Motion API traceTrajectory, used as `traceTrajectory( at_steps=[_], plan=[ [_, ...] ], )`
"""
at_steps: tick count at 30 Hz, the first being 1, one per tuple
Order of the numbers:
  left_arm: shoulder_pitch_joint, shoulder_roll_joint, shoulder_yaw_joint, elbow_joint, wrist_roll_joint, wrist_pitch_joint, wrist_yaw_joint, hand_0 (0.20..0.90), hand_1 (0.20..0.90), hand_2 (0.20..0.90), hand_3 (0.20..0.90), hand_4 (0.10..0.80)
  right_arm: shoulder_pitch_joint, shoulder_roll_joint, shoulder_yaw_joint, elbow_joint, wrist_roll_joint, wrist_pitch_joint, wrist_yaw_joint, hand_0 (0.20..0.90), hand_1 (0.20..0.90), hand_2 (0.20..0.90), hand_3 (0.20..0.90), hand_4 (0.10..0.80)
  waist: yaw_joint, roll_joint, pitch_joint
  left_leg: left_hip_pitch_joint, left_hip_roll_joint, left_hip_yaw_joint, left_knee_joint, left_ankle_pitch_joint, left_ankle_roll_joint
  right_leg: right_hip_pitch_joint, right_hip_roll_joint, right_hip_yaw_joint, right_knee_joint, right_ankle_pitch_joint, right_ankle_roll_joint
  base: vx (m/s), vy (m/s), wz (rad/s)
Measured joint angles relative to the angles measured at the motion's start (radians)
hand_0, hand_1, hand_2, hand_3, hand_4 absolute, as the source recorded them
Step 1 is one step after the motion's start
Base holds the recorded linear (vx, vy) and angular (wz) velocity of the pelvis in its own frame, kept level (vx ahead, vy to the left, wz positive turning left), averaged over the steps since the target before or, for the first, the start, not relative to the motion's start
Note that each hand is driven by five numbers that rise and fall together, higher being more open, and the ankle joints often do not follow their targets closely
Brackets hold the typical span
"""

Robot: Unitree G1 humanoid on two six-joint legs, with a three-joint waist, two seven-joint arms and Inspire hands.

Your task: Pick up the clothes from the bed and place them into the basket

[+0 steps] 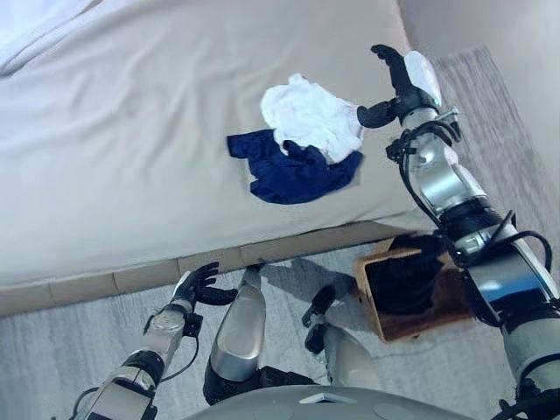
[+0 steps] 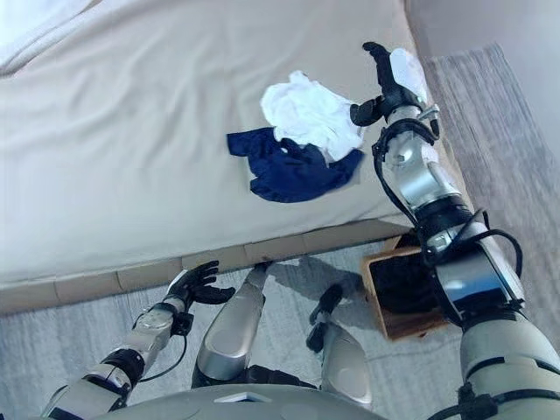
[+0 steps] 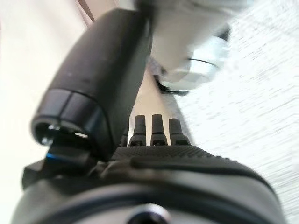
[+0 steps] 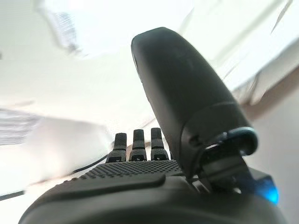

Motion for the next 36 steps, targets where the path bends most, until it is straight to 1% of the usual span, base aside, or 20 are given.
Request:
traceTrajectory(
  at_steps=[1,4,6,8,9,11,15,17,20,21,22,25,27,28,30,31,32,34,35,36],
  plan=[
    [-0.001,0.0,0.0,0.0,0.0,0.004,-0.002,0.9,0.9,0.9,0.9,0.8,-0.025,0.008,0.004,0.043,0.0,0.009,-0.004,0.9,0.9,0.9,0.9,0.8,0.02,0.0,0.0,-0.02,-0.007,-0.012,0.009,-0.001,0.002,-0.012,-0.006,-0.011,0.004,-0.002,0.003,0.003,0.066,0.45],
    [0.0,0.002,-0.001,0.001,-0.003,0.007,-0.006,0.9,0.9,0.9,0.9,0.8,-0.099,0.015,0.077,0.17,0.005,0.053,-0.008,0.9,0.9,0.9,0.9,0.8,0.08,-0.001,0.001,-0.086,-0.031,-0.039,0.038,0.0,0.0,-0.06,-0.034,-0.045,0.04,-0.006,0.01,0.043,0.02,0.39],
    [0.0,0.003,0.0,-0.001,-0.008,0.005,-0.007,0.9,0.9,0.9,0.9,0.8,-0.111,0.023,0.088,0.231,0.009,0.078,-0.011,0.9,0.9,0.9,0.9,0.8,0.11,-0.002,0.002,-0.115,-0.047,-0.054,0.051,-0.007,-0.005,-0.077,-0.05,-0.059,0.062,-0.015,0.021,0.054,0.02,0.39],
    [0.0,0.003,0.0,-0.002,-0.022,-0.001,-0.006,0.9,0.9,0.9,0.9,0.8,-0.148,0.037,0.109,0.344,0.002,0.097,-0.015,0.9,0.9,0.9,0.9,0.8,0.14,-0.004,0.003,-0.151,-0.066,-0.065,0.077,-0.008,-0.003,-0.105,-0.068,-0.071,0.093,-0.026,0.031,0.048,0.056,0.3],
    [0.002,0.004,0.002,-0.005,-0.029,-0.008,-0.006,0.9,0.9,0.9,0.9,0.8,-0.164,0.045,0.109,0.385,0.003,0.113,-0.018,0.9,0.9,0.9,0.9,0.8,0.147,-0.005,0.004,-0.171,-0.073,-0.076,0.087,-0.014,0.006,-0.118,-0.074,-0.082,0.1,-0.032,0.033,0.033,0.049,0.28],
    [0.009,0.011,0.002,-0.024,-0.039,-0.027,-0.006,0.9,0.9,0.9,0.9,0.8,-0.194,0.05,0.109,0.44,0.004,0.144,-0.022,0.9,0.9,0.9,0.9,0.8,0.166,-0.016,0.011,-0.217,-0.078,-0.084,0.102,-0.014,0.006,-0.152,-0.075,-0.09,0.102,-0.035,0.034,-0.041,0.048,0.15],
    [0.017,0.022,0.002,-0.064,-0.092,-0.059,-0.016,0.9,0.9,0.9,0.9,0.8,-0.264,0.05,0.11,0.503,0.042,0.19,-0.051,0.9,0.9,0.9,0.9,0.8,0.17,-0.035,0.023,-0.348,-0.08,-0.105,0.151,-0.014,0.006,-0.262,-0.076,-0.118,0.137,-0.035,0.034,-0.036,0.059,0.11],
    [0.018,0.021,0.002,-0.075,-0.111,-0.062,-0.023,0.9,0.9,0.9,0.9,0.8,-0.278,0.049,0.107,0.508,0.075,0.221,-0.067,0.9,0.9,0.9,0.9,0.8,0.168,-0.036,0.024,-0.388,-0.089,-0.115,0.175,-0.012,0.003,-0.295,-0.083,-0.133,0.164,-0.039,0.038,-0.008,0.018,0.11],
    [0.027,0.027,0.004,-0.116,-0.121,-0.084,-0.028,0.9,0.9,0.9,0.9,0.8,-0.315,0.035,0.107,0.517,0.116,0.261,-0.075,0.9,0.9,0.9,0.9,0.8,0.168,-0.037,0.024,-0.439,-0.096,-0.13,0.215,-0.022,0.008,-0.341,-0.092,-0.142,0.215,-0.052,0.037,0.008,-0.065,0.11],
    [0.027,0.032,0.003,-0.137,-0.126,-0.086,-0.031,0.9,0.9,0.9,0.9,0.8,-0.334,0.03,0.108,0.517,0.12,0.281,-0.069,0.733,0.733,0.733,0.705,0.605,0.168,-0.037,0.024,-0.456,-0.096,-0.137,0.223,-0.023,0.008,-0.357,-0.092,-0.145,0.226,-0.054,0.039,0.007,-0.106,0.07],
    [0.027,0.036,0.004,-0.154,-0.137,-0.09,-0.035,0.9,0.9,0.9,0.9,0.8,-0.354,0.027,0.108,0.522,0.12,0.297,-0.057,0.3,0.3,0.3,0.2,0.1,0.167,-0.037,0.024,-0.471,-0.095,-0.146,0.225,-0.023,0.008,-0.372,-0.09,-0.147,0.233,-0.063,0.031,0.021,-0.11,0.08],
    [0.027,0.047,0.003,-0.196,-0.138,-0.104,-0.036,0.9,0.9,0.9,0.9,0.8,-0.399,-0.007,0.14,0.537,0.12,0.302,-0.041,0.3,0.3,0.3,0.2,0.1,0.165,-0.037,0.024,-0.507,-0.092,-0.17,0.226,-0.023,0.008,-0.405,-0.087,-0.164,0.246,-0.076,0.027,0.037,-0.103,0.11],
    [0.027,0.051,0.003,-0.198,-0.137,-0.102,-0.04,0.9,0.9,0.9,0.9,0.8,-0.413,-0.032,0.146,0.535,0.132,0.283,-0.047,0.3,0.3,0.3,0.2,0.1,0.166,-0.037,0.024,-0.52,-0.091,-0.176,0.228,-0.023,0.008,-0.42,-0.088,-0.168,0.253,-0.08,0.023,0.039,-0.069,0.08],
    [0.029,0.055,0.003,-0.189,-0.136,-0.102,-0.044,0.9,0.9,0.9,0.9,0.8,-0.414,-0.037,0.146,0.534,0.162,0.26,-0.069,0.3,0.3,0.3,0.2,0.1,0.164,-0.037,0.024,-0.52,-0.091,-0.176,0.233,-0.023,0.008,-0.421,-0.087,-0.166,0.255,-0.084,0.016,0.0,-0.029,-0.05],
    [0.031,0.066,0.001,-0.16,-0.135,-0.102,-0.044,0.9,0.9,0.9,0.9,0.8,-0.397,-0.037,0.145,0.509,0.19,0.2,-0.105,0.3,0.3,0.3,0.2,0.1,0.157,-0.037,0.024,-0.518,-0.089,-0.166,0.249,-0.023,0.008,-0.42,-0.085,-0.153,0.257,-0.084,0.016,-0.026,0.0,-0.16],
    [0.032,0.069,0.002,-0.157,-0.135,-0.102,-0.043,0.9,0.9,0.9,0.9,0.8,-0.393,-0.037,0.145,0.494,0.19,0.186,-0.115,0.3,0.3,0.3,0.2,0.1,0.153,-0.037,0.024,-0.518,-0.086,-0.16,0.254,-0.023,0.008,-0.421,-0.085,-0.148,0.257,-0.084,0.016,-0.032,0.023,-0.3],
    [0.035,0.074,0.003,-0.14,-0.135,-0.103,-0.042,0.9,0.9,0.9,0.9,0.8,-0.377,-0.037,0.145,0.431,0.19,0.17,-0.123,0.3,0.3,0.3,0.2,0.1,0.144,-0.04,0.025,-0.516,-0.079,-0.139,0.271,-0.023,0.008,-0.419,-0.08,-0.129,0.255,-0.083,0.016,-0.03,0.004,-0.56],
    [0.046,0.081,0.004,-0.113,-0.135,-0.101,-0.034,0.9,0.9,0.9,0.9,0.8,-0.326,-0.034,0.15,0.26,0.191,0.106,-0.124,0.3,0.3,0.3,0.2,0.1,0.123,-0.049,0.03,-0.47,-0.062,-0.077,0.289,-0.039,0.019,-0.389,-0.071,-0.076,0.238,-0.08,0.013,-0.01,-0.028,-0.78],
    [0.048,0.085,0.004,-0.108,-0.135,-0.101,-0.027,0.9,0.9,0.9,0.9,0.8,-0.303,-0.034,0.15,0.201,0.191,0.084,-0.126,0.3,0.3,0.3,0.2,0.1,0.122,-0.06,0.035,-0.43,-0.053,-0.044,0.286,-0.043,0.024,-0.361,-0.069,-0.048,0.226,-0.075,0.014,0.011,-0.064,-0.79],
    [0.055,0.091,0.01,-0.104,-0.135,-0.102,-0.017,0.9,0.9,0.9,0.9,0.8,-0.277,-0.031,0.15,0.139,0.191,0.061,-0.131,0.3,0.3,0.3,0.2,0.1,0.125,-0.074,0.043,-0.38,-0.047,-0.009,0.282,-0.052,0.03,-0.32,-0.066,-0.021,0.209,-0.058,0.022,0.016,-0.061,-0.67]
  ],
)
